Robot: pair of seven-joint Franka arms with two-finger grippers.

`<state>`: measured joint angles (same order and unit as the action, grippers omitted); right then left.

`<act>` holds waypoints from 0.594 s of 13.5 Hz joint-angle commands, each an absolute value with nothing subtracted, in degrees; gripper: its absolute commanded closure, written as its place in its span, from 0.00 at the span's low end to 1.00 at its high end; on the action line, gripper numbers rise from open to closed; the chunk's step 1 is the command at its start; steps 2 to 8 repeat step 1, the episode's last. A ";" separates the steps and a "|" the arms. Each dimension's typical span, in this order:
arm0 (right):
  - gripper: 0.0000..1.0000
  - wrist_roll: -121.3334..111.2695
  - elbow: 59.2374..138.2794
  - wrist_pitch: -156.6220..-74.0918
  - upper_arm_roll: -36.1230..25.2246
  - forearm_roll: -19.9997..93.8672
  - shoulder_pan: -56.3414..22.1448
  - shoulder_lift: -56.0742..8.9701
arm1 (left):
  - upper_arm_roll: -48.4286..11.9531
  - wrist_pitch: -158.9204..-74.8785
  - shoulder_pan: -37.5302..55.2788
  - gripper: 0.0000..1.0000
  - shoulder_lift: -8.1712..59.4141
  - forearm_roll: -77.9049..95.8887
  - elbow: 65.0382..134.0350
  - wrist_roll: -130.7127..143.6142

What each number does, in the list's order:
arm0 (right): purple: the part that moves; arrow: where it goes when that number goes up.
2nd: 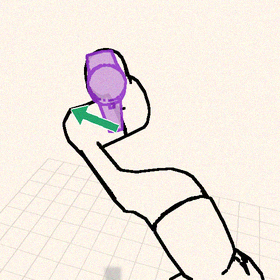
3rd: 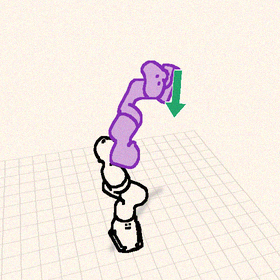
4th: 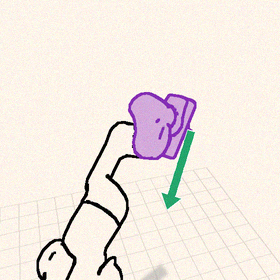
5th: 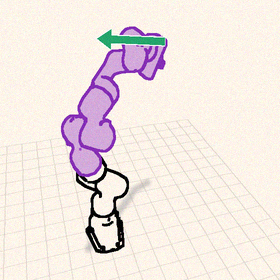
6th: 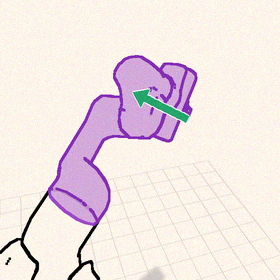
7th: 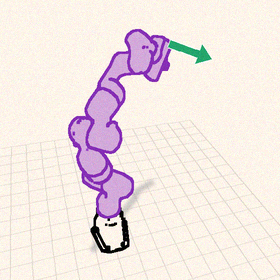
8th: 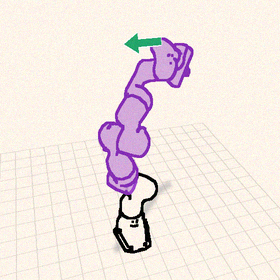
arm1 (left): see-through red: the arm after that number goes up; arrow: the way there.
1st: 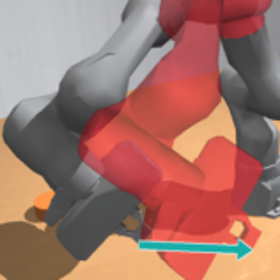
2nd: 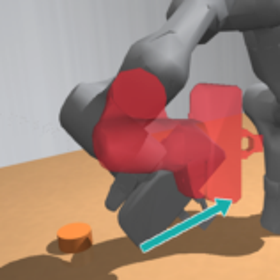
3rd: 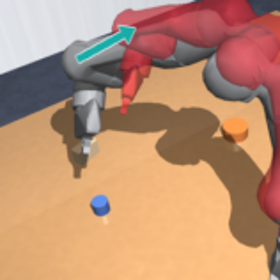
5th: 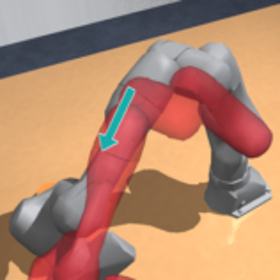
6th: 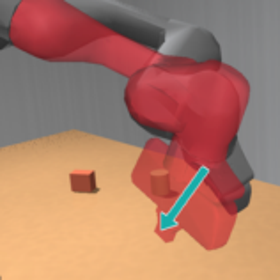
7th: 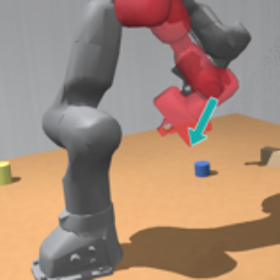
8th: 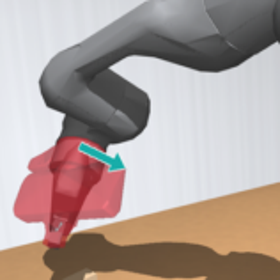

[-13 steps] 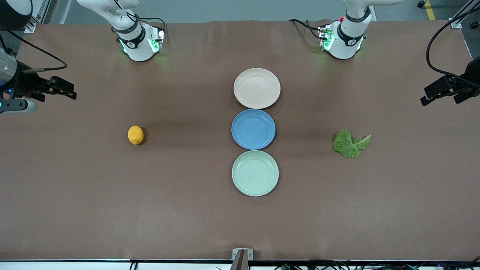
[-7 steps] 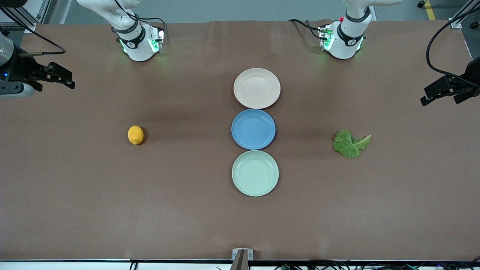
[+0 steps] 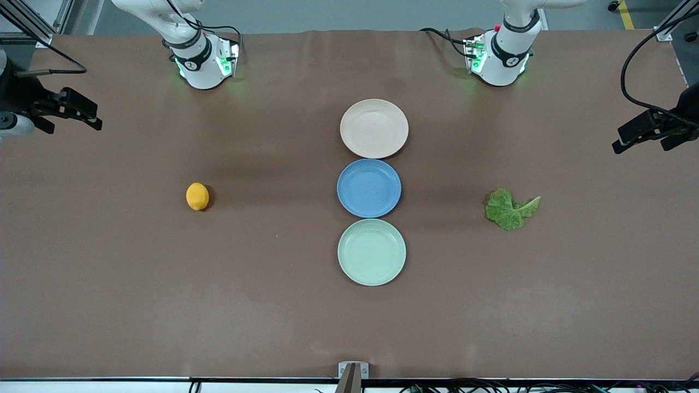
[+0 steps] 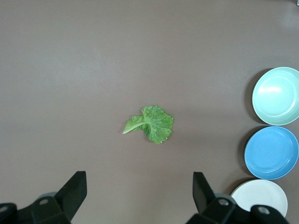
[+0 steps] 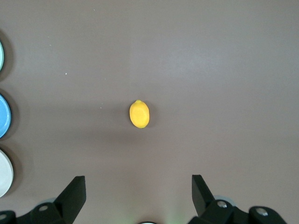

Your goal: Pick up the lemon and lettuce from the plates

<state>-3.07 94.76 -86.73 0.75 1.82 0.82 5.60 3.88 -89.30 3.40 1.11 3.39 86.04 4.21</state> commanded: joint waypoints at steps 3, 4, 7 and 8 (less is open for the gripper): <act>0.00 -2.90 91.85 -86.48 0.97 3.16 1.58 2.99 | 4.13 -88.07 3.78 0.00 1.67 2.11 84.64 3.69; 0.00 -2.90 91.85 -86.48 0.97 3.16 1.58 2.99 | 4.13 -88.07 3.78 0.00 1.67 2.11 84.64 3.69; 0.00 -2.90 91.85 -86.48 0.97 3.16 1.58 2.99 | 4.13 -88.07 3.78 0.00 1.67 2.11 84.64 3.69; 0.00 -2.90 91.85 -86.48 0.97 3.16 1.58 2.99 | 4.13 -88.07 3.78 0.00 1.67 2.11 84.64 3.69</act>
